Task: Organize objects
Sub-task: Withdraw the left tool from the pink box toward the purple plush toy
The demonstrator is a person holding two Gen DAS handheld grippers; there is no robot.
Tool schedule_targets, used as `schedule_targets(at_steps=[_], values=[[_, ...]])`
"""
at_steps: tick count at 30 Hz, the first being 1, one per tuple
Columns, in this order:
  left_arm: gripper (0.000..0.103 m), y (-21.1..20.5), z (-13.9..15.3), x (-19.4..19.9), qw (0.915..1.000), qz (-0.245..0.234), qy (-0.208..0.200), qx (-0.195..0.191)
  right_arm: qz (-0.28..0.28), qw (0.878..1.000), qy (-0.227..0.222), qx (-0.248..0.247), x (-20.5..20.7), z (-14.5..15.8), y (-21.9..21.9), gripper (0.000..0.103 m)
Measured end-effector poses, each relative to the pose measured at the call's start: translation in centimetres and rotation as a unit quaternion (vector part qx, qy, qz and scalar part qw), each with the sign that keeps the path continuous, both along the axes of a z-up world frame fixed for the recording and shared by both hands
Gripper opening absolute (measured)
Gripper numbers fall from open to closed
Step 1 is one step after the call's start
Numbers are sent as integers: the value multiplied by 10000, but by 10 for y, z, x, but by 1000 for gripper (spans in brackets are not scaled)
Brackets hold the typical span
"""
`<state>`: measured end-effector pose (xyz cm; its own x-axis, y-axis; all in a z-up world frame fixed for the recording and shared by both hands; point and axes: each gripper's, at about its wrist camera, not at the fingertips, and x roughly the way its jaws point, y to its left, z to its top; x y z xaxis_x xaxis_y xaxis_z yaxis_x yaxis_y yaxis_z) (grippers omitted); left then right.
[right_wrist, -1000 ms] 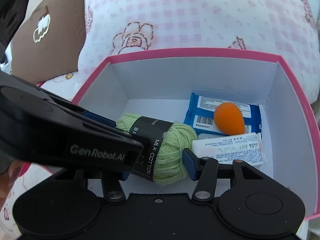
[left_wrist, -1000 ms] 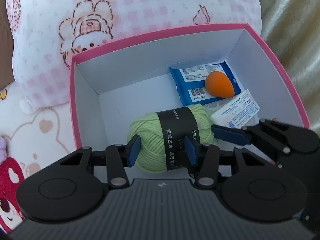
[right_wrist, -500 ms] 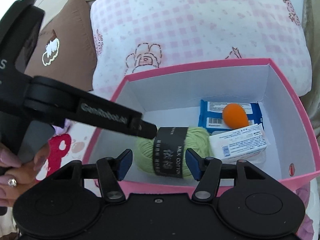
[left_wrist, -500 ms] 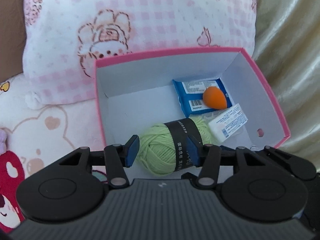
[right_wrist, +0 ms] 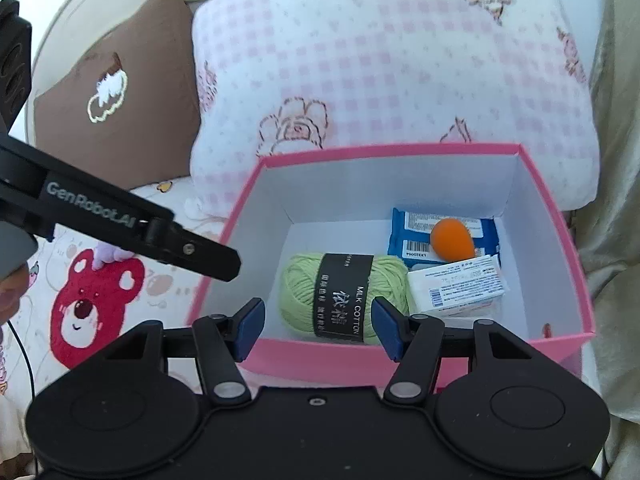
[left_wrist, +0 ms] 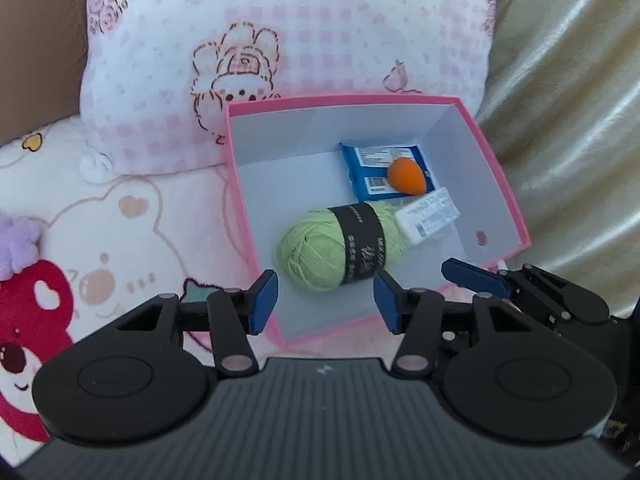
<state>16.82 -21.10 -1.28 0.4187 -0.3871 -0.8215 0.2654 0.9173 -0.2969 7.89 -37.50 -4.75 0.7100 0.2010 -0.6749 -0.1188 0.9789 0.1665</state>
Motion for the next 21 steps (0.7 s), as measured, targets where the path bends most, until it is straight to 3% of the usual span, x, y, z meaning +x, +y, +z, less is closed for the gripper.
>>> schedule_targets(at_steps=[13, 16, 21], values=[[56, 36, 37, -70, 9987, -308, -4, -415, 96, 9995, 131, -281, -56, 43, 35, 69], [57, 39, 47, -85, 9985, -363, -162, -381, 184, 9994, 247, -142, -64, 51, 42, 69], [59, 48, 58, -105, 9979, -429, -276, -399, 223, 9987, 275, -354, -74, 62, 57, 69]])
